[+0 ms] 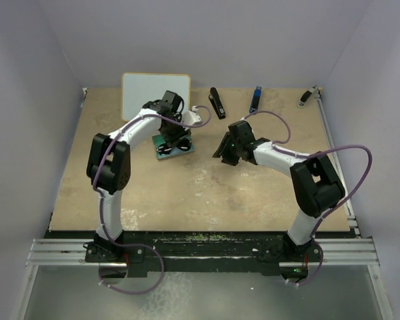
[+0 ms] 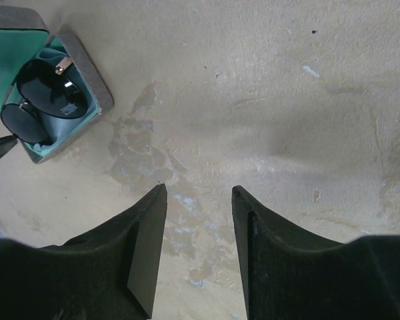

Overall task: Organize the sunglasses
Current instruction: Place the sunglasses in the sunglasses case, then close the sunglasses case at the center of the board.

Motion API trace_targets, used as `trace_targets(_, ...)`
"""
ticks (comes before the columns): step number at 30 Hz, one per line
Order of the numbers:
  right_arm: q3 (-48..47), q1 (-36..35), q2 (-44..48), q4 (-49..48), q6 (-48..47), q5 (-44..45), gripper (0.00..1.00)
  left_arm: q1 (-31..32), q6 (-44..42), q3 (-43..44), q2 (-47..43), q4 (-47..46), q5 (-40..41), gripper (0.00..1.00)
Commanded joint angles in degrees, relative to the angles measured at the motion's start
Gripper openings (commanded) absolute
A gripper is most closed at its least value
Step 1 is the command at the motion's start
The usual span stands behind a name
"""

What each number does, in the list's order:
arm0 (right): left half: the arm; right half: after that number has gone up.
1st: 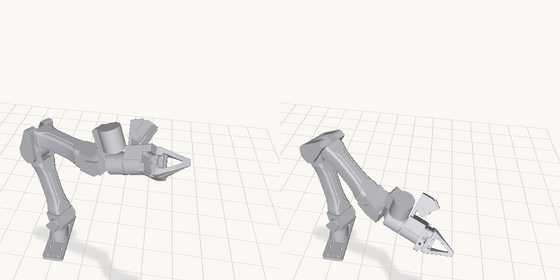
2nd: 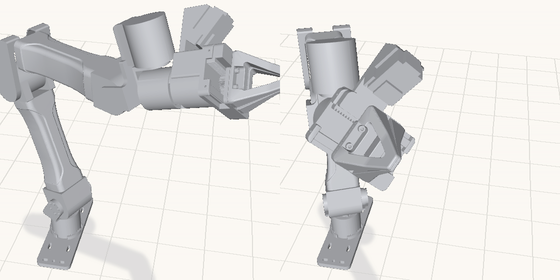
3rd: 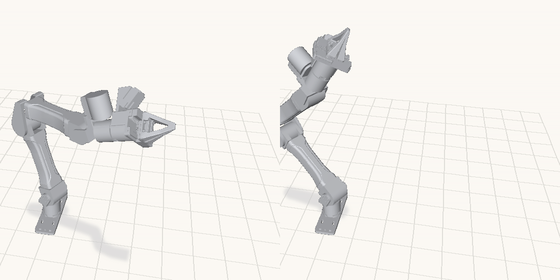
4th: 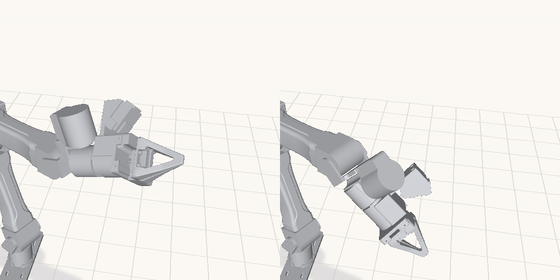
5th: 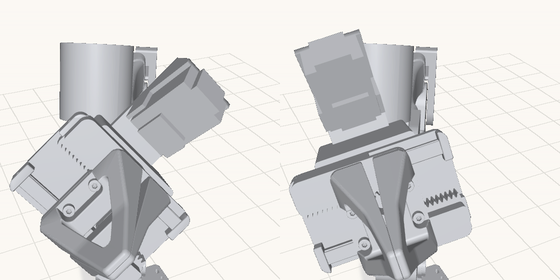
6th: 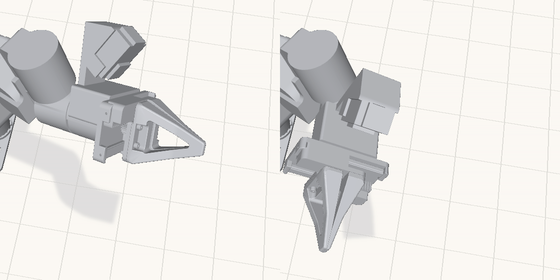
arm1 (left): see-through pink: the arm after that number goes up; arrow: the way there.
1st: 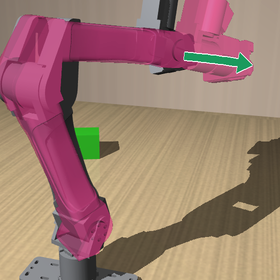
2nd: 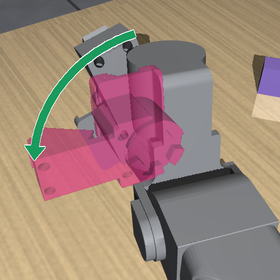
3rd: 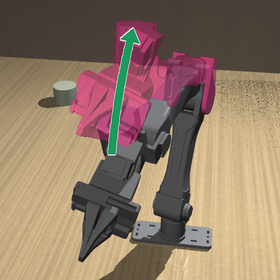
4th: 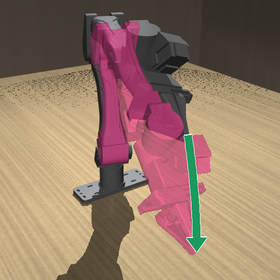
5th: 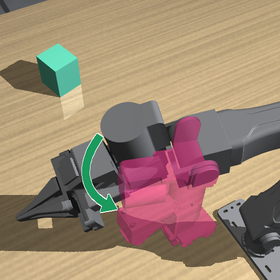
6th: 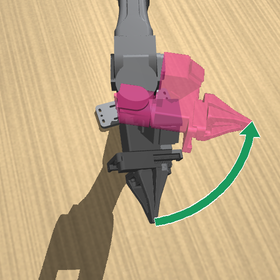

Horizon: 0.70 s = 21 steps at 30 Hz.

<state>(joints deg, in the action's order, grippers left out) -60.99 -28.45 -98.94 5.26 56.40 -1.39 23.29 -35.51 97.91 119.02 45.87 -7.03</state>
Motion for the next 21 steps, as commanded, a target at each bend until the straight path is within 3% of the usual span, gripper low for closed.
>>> trace_targets(1,-0.66,0.03,-0.61,-4.51,-2.46,-2.14,0.48,-0.08,2.26,-1.14,-4.93,-1.31,-0.76,0.51)
trace_targets(8,-2.74,-0.89,-3.26,-9.94,-5.64,-5.32,0.49,-0.16,5.84,-3.81,-11.63,-4.40,1.41,0.55)
trace_targets(12,-10.38,-1.69,-7.18,-5.25,-10.37,-3.42,0.53,-0.17,8.30,-5.49,-16.80,-7.45,3.39,0.70)
trace_targets(21,-22.92,-3.26,-17.86,2.09,-17.92,-4.84,0.47,-3.33,12.60,-3.15,-17.86,-9.24,11.39,0.73)
